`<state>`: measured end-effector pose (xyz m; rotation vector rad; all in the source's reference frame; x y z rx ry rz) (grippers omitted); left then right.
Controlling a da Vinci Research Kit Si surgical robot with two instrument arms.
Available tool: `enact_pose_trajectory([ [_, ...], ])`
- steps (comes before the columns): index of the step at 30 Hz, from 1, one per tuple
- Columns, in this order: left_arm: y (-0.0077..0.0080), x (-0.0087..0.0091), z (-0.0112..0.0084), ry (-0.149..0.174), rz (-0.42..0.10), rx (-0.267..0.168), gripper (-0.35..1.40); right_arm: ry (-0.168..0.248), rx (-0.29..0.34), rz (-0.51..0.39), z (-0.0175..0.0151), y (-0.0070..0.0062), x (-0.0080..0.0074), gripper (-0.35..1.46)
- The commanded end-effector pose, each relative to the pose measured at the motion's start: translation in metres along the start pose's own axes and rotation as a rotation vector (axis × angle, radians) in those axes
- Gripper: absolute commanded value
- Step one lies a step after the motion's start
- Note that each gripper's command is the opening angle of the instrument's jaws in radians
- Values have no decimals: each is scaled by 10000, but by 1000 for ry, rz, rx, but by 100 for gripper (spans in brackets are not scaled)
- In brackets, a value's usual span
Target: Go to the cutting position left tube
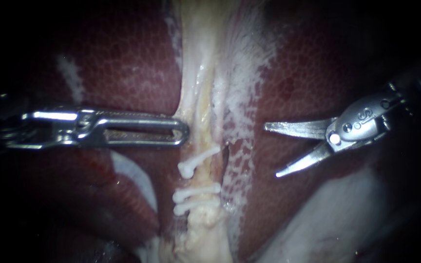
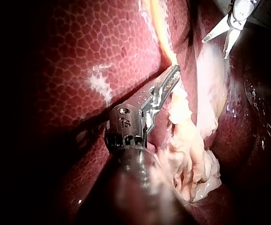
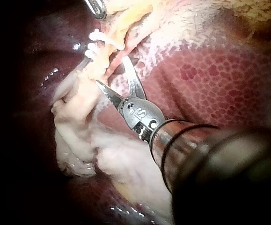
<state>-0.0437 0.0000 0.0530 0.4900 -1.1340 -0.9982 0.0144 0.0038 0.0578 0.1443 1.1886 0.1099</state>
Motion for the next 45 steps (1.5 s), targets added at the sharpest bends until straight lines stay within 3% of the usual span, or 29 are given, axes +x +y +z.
enact_pose_trajectory([
  [1, 0, 0, 0, 0, 0, 0, -35, 0, -1, 1, 0, 0, 0, 142],
  [11, 0, -1, -2, 1, -1, 1, -35, 2, -4, -2, 2, -2, -4, 142],
  [17, -2, -10, -13, 4, -5, 7, -35, -35, 16, 40, 8, -9, -14, 139],
  [21, -8, -18, -23, 9, -10, 10, -35, -40, 62, 96, 18, -19, -23, 137],
  [33, -31, -47, -58, -30, -36, 16, -35, -72, 192, 259, 68, -50, -51, 127],
  [45, -32, -49, -61, -33, -38, 18, -35, -62, 271, 330, 107, -62, -41, 120],
])
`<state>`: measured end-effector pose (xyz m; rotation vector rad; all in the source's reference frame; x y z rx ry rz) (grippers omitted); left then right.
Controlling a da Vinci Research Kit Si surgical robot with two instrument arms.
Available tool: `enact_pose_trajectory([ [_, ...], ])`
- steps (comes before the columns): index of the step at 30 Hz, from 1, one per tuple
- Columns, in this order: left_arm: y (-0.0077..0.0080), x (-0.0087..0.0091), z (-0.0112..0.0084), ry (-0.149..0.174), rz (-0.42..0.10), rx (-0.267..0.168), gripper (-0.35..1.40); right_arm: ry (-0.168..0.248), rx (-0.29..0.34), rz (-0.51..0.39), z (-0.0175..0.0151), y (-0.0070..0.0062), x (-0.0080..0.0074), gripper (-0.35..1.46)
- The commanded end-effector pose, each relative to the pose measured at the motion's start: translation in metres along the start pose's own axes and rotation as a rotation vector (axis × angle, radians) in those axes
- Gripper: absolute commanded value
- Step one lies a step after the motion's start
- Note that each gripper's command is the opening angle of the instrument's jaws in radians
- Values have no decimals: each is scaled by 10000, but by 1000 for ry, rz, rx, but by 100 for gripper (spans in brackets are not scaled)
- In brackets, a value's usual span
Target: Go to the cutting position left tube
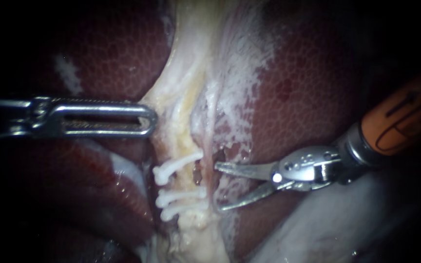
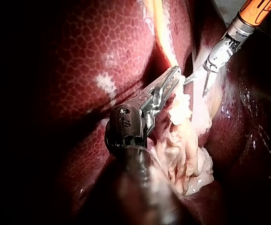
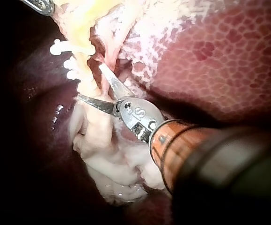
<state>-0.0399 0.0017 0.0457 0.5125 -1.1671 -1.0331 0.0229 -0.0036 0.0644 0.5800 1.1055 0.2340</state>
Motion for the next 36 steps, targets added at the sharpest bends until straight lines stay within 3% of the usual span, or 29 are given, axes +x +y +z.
enact_pose_trajectory([
  [1, 0, 0, 0, 0, 0, 0, -35, 0, 4, 1, 2, 0, 1, 119],
  [27, 0, 3, 2, -1, 2, -2, -35, 4, 73, 12, 42, 10, 24, 109],
  [36, 0, 5, 4, -2, 3, -3, -35, 30, 113, 22, 55, 13, 35, 109],
])
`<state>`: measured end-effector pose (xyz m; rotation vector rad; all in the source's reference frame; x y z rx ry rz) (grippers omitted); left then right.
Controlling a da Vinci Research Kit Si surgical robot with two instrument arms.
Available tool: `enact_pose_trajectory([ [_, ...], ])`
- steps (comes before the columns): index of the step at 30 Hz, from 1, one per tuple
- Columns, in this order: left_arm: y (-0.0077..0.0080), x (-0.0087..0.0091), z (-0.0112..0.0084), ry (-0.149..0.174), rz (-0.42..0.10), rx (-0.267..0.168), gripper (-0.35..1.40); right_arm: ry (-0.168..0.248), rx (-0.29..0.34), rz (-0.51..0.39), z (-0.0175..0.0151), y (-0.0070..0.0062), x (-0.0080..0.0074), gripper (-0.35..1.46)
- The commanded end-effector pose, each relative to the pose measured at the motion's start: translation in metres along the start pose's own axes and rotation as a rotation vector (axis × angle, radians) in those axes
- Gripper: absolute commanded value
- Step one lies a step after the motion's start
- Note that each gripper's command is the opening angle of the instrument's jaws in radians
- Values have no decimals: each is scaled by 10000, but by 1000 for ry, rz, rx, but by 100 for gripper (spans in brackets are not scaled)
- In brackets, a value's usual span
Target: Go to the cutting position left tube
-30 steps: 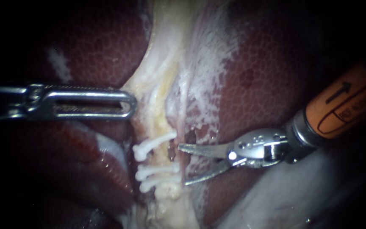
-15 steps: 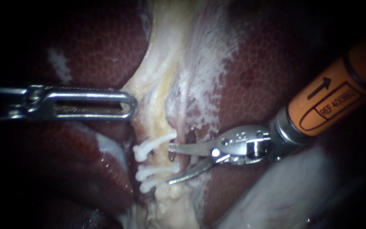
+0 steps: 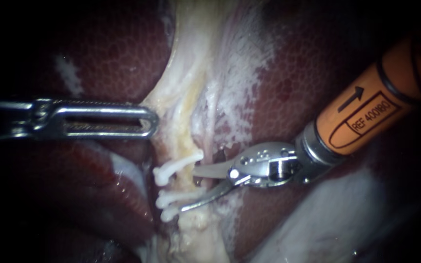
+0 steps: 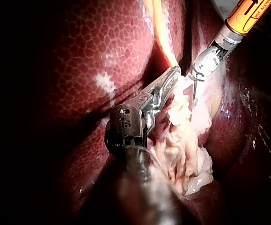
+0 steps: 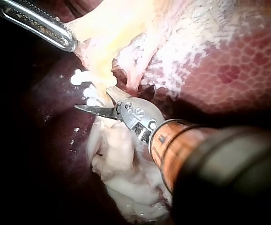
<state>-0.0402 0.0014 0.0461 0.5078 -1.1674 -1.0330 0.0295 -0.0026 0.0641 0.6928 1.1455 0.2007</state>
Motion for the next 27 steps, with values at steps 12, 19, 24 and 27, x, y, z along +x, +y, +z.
enact_pose_trajectory([
  [12, 0, 2, 1, -1, 1, -2, -35, 14, -3, 35, 9, 7, 3, 94],
  [19, 0, 2, 2, -1, 2, -2, -35, 14, -4, 53, 11, 12, 1, 85],
  [24, 0, 2, 2, -1, 2, -2, -35, 14, -4, 64, 11, 12, 1, 78],
  [27, 0, 2, 2, -1, 2, -2, -35, 14, -4, 70, 11, 12, 0, 73],
])
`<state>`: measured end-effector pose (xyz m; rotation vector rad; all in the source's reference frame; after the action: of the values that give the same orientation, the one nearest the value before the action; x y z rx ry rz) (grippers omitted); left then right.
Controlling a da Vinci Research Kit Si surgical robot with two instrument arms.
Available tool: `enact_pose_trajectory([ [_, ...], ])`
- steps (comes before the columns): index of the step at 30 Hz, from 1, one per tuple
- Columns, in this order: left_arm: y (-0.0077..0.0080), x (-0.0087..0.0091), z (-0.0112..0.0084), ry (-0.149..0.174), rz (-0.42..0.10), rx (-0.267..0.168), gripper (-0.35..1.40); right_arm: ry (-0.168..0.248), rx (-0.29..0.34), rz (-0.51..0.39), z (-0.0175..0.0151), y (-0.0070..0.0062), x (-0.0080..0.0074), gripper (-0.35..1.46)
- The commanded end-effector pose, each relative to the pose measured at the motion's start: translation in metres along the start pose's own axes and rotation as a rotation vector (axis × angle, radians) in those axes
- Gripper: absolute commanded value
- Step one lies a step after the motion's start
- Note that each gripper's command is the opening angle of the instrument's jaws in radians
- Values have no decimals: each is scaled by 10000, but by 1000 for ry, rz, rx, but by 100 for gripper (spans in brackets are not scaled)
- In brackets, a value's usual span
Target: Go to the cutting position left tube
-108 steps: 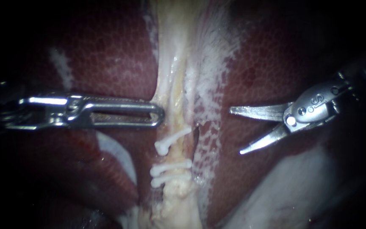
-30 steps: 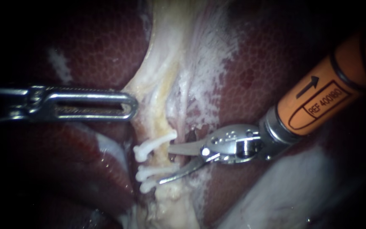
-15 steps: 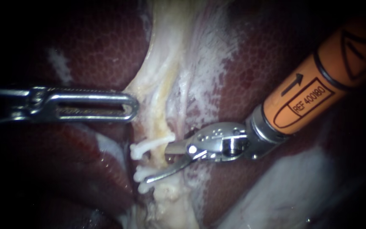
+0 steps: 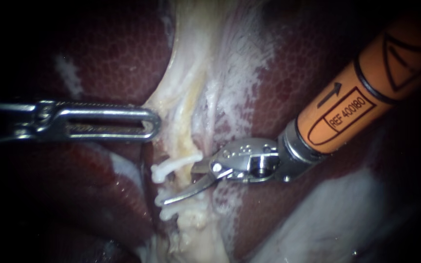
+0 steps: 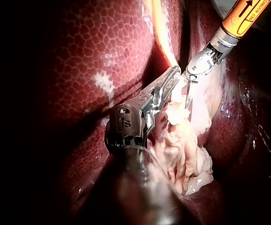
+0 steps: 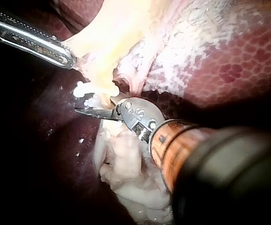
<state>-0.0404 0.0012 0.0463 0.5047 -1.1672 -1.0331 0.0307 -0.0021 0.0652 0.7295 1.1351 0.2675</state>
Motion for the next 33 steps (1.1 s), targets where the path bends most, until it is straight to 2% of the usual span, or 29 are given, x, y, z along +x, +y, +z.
enact_pose_trajectory([
  [1, 0, 0, 0, 0, 0, 0, -35, 0, 0, 0, 1, 0, 0, 72],
  [16, 0, 1, 0, 0, 0, 0, -35, -1, 8, 10, 1, 1, -2, 31],
  [33, 0, 1, 0, 0, 1, -1, -35, -1, 16, 7, 1, 1, -2, 30],
])
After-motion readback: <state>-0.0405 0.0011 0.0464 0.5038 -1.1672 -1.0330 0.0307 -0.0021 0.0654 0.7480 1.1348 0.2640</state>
